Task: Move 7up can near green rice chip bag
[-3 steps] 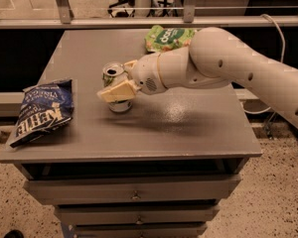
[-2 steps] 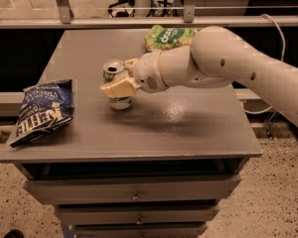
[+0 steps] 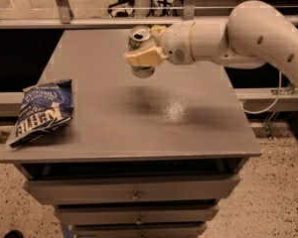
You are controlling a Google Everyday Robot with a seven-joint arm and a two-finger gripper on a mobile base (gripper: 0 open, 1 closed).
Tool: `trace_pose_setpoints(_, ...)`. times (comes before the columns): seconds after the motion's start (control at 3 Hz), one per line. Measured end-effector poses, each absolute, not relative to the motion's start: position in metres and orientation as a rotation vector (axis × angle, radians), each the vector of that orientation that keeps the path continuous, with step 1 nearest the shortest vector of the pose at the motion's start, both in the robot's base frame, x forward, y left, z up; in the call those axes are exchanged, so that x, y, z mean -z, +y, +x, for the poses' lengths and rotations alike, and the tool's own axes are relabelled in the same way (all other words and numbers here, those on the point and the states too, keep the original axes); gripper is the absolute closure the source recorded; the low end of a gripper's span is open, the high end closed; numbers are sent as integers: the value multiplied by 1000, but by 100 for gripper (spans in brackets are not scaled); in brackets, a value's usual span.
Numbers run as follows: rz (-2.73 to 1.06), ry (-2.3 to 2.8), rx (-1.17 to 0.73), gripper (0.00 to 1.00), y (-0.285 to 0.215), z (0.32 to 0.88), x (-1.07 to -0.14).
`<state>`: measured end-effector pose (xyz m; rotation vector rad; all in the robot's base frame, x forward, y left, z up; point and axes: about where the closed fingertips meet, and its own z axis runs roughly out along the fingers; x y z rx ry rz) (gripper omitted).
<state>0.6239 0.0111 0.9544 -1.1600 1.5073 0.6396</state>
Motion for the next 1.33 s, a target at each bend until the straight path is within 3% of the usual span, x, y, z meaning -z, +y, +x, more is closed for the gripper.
trace_pose_setpoints(0.67,-1139,1488,-612,100,0,632,-970)
trace_pose_setpoints(1.33,-962,1550,-547,100,-102,680,-953)
